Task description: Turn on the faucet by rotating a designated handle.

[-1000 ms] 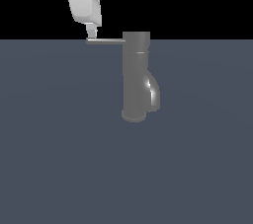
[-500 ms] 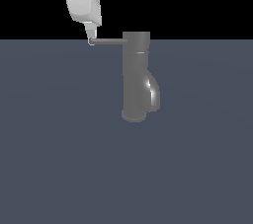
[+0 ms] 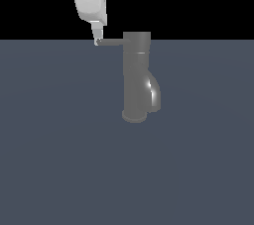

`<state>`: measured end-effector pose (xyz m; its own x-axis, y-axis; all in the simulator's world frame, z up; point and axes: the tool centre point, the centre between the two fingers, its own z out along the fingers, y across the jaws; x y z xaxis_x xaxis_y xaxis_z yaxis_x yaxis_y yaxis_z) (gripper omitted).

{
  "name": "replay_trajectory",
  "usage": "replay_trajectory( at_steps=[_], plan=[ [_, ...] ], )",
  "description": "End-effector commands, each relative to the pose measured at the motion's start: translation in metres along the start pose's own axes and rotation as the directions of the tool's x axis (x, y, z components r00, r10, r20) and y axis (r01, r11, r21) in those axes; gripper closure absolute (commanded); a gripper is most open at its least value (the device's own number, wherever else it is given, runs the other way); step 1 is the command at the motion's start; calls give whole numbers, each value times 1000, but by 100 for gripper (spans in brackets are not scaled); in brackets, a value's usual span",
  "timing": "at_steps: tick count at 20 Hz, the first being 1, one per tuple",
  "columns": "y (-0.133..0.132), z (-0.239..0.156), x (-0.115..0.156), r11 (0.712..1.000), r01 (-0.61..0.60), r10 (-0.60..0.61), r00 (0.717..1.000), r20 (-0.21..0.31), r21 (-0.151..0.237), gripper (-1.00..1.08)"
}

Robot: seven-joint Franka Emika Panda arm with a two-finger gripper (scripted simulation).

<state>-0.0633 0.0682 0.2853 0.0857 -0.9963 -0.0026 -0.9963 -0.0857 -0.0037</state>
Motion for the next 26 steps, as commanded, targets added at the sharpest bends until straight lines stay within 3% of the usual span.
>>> replay_trajectory(
  at_steps=[1,17,19,26],
  plan=[
    [7,0,15,1000,-15,15,1000,-2,-2,108],
    [51,-1,61,1000,-15,15,1000,-2,-3,108],
    [46,0,53,1000,-5,5,1000,-2,-2,108],
    [45,0,96,1000,-9,9,1000,-2,-3,108]
  ],
)
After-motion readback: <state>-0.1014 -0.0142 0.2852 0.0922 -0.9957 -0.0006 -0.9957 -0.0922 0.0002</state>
